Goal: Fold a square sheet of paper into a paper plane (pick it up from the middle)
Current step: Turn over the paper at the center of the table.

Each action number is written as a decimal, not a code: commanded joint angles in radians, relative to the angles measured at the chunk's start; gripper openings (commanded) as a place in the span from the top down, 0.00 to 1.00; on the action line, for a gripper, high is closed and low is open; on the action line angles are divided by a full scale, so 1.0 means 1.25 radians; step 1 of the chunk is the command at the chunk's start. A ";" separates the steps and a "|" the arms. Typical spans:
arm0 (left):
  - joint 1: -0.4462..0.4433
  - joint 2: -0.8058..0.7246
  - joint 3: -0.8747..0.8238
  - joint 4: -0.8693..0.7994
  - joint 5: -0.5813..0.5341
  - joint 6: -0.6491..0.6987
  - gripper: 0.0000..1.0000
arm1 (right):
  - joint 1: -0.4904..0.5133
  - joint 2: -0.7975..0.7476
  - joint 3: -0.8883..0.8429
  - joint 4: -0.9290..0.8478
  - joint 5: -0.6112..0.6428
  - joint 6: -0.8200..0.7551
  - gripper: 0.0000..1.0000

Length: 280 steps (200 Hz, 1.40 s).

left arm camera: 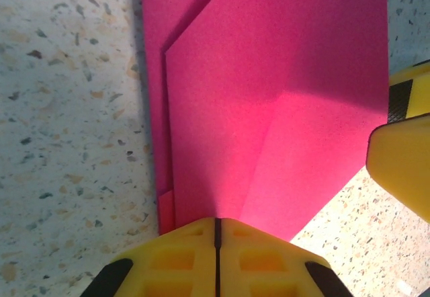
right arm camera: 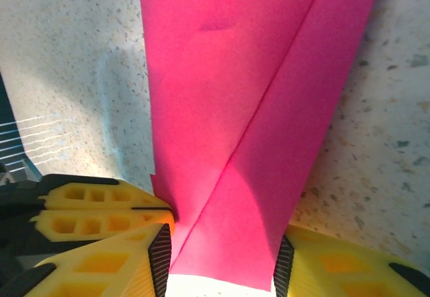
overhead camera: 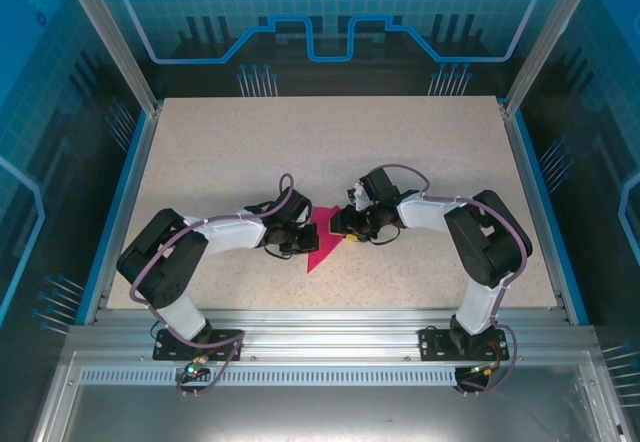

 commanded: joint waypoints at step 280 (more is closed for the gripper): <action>0.059 -0.045 -0.108 0.122 0.068 -0.063 0.90 | 0.048 0.053 0.006 0.136 -0.027 0.076 0.60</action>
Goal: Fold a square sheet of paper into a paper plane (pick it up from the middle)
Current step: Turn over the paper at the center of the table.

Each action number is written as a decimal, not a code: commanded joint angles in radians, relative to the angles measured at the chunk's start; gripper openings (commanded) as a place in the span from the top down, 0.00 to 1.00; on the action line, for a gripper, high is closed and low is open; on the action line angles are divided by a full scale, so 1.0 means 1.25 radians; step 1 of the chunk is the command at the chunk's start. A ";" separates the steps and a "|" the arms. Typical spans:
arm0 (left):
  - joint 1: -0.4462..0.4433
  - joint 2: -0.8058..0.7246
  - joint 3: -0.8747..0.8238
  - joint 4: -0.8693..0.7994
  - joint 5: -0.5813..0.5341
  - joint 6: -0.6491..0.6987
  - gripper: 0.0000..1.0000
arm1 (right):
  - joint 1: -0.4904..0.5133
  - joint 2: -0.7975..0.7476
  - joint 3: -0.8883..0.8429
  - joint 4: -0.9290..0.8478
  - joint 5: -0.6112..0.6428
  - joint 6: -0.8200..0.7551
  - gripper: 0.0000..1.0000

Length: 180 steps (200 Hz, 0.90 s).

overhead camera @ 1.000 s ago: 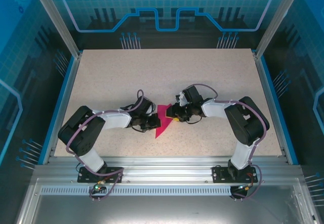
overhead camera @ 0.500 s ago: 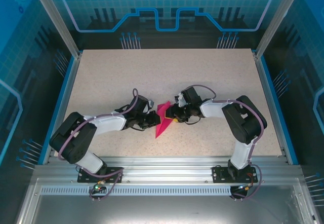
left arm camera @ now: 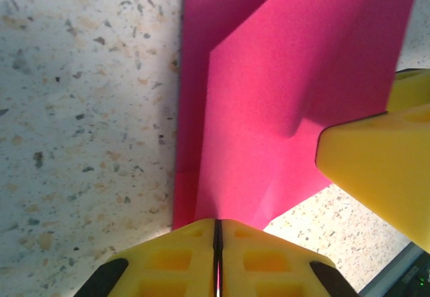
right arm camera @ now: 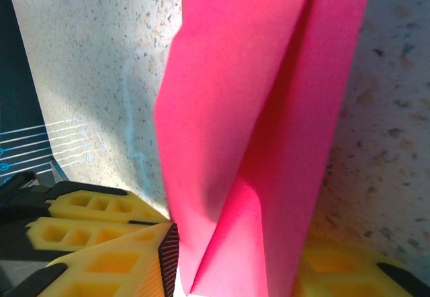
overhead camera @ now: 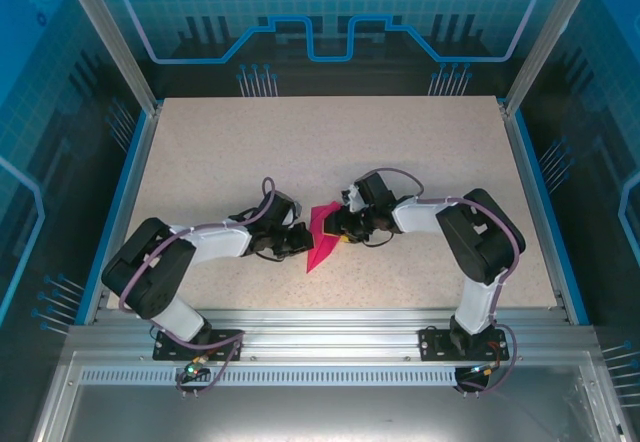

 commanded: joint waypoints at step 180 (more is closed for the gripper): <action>0.007 0.008 -0.004 0.005 0.006 -0.014 0.91 | 0.032 -0.013 -0.015 0.035 0.057 0.039 0.68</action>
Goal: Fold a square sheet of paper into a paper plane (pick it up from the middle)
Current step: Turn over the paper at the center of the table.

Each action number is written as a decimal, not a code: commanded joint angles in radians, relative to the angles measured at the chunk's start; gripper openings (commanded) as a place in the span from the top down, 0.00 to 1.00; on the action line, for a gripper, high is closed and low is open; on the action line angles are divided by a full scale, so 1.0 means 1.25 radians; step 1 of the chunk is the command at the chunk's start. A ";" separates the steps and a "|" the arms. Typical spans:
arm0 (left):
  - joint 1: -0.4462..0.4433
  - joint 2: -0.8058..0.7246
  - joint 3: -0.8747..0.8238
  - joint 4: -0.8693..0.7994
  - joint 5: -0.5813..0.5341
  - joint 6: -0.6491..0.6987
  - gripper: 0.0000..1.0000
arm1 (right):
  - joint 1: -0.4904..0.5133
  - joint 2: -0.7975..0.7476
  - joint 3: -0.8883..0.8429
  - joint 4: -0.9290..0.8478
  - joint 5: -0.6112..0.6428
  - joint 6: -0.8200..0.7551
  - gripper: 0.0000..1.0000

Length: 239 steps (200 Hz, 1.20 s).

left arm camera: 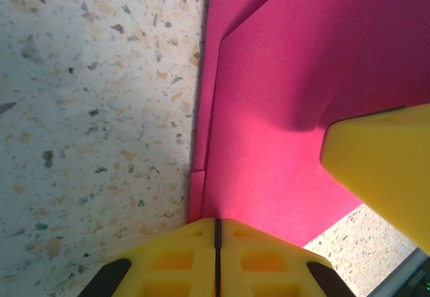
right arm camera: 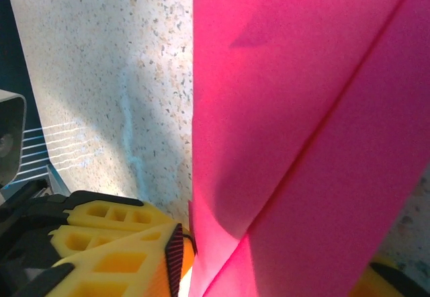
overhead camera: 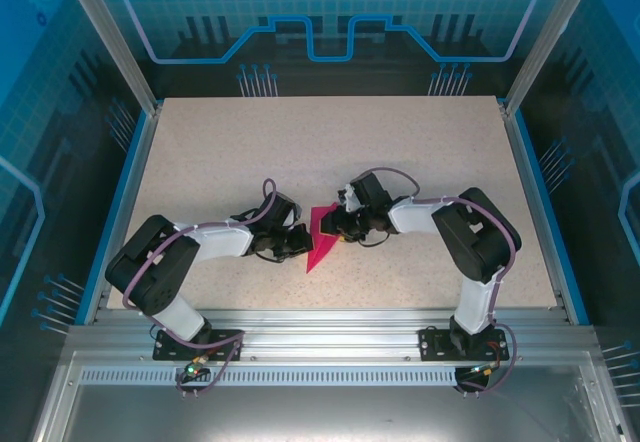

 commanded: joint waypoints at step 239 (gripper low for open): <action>0.008 -0.025 -0.008 0.011 0.022 -0.012 0.90 | 0.016 -0.014 -0.001 0.053 0.029 0.023 0.94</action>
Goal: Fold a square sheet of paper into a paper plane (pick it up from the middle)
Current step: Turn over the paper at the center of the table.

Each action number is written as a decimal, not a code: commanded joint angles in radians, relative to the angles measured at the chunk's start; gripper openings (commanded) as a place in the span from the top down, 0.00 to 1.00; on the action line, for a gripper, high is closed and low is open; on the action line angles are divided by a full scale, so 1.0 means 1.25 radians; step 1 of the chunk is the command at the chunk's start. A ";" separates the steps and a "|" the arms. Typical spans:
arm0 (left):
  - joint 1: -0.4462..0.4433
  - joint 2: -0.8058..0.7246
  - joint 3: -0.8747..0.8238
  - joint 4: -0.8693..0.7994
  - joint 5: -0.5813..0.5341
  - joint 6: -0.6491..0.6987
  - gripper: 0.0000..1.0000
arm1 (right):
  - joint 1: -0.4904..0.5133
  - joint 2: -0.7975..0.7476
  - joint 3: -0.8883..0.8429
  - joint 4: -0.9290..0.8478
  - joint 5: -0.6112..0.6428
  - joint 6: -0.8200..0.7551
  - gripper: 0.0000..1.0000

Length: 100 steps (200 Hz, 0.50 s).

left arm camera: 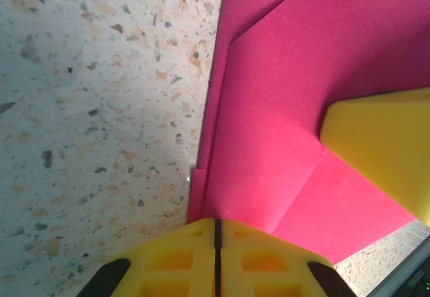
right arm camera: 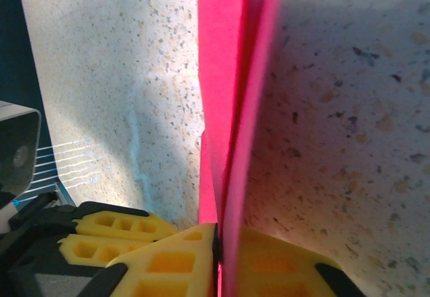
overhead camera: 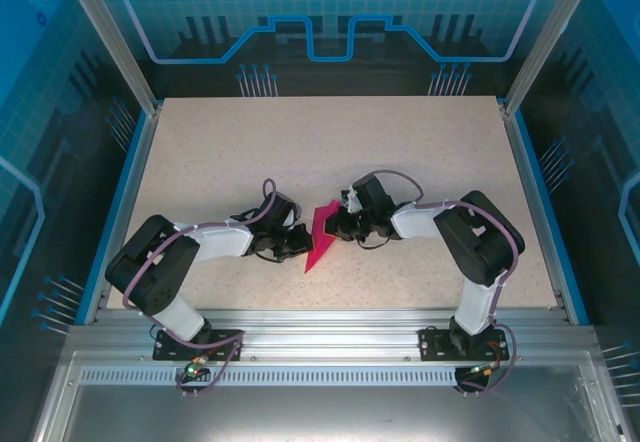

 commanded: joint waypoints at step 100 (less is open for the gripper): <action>0.008 -0.303 -0.043 -0.129 -0.188 -0.017 0.80 | 0.011 -0.172 0.263 -0.695 0.359 -0.376 0.93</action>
